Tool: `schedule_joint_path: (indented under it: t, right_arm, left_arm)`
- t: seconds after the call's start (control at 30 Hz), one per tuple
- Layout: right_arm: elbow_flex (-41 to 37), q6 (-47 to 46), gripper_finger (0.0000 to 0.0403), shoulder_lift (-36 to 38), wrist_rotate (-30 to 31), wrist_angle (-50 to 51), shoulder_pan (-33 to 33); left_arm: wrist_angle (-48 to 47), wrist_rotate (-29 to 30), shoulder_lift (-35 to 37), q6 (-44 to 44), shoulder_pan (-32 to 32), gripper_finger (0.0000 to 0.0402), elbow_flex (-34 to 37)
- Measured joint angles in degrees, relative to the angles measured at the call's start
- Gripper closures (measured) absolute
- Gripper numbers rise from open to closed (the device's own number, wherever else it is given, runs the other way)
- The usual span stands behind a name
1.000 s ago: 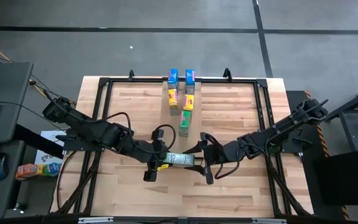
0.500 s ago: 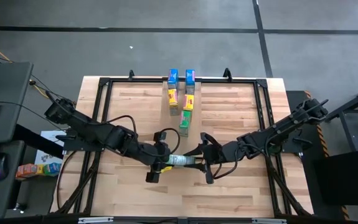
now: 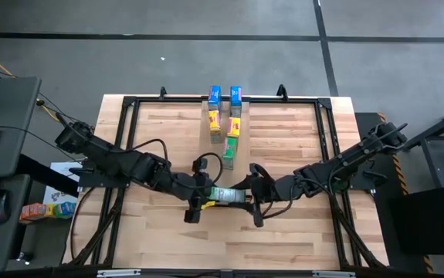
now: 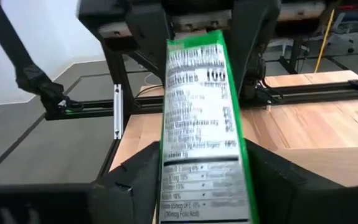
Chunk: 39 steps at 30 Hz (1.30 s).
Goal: Stack cereal on shelf
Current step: Put the green cereal box on the shelf
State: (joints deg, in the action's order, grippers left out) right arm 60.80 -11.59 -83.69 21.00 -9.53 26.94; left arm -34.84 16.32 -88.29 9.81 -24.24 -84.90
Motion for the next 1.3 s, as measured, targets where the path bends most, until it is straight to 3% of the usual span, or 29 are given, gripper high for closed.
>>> schedule_joint_path:
  t: [0.2, 0.37, 0.5, 0.83, 1.3]
  right_arm:
    - [-0.02, 1.05, 0.0154, -0.04, 2.99, 0.27, 0.04]
    - [-0.02, 2.57, 0.0144, -0.04, 2.08, 0.32, 0.04]
    - [-0.02, 2.4, 0.017, -0.04, 2.39, 0.29, 0.05]
    - [-0.02, 2.35, 0.029, -0.04, 2.16, 0.38, 0.07]
    - [0.0, 2.81, 0.0296, 5.97, 2.39, 9.48, 0.11]
  left_arm:
    - [0.32, 1.44, 0.0, -0.01, 0.12, 0.0259, -0.02]
    - [0.25, 1.11, 0.0, 0.01, 0.23, 0.0259, 0.0]
    - [0.3, 0.87, 0.0, -0.95, 0.18, 0.0259, 0.0]
    - [0.51, 0.9, 0.03, -2.46, 0.16, 0.0258, 0.0]
    - [-7.73, 0.41, 1.66, -2.59, -0.28, 0.0258, -7.52]
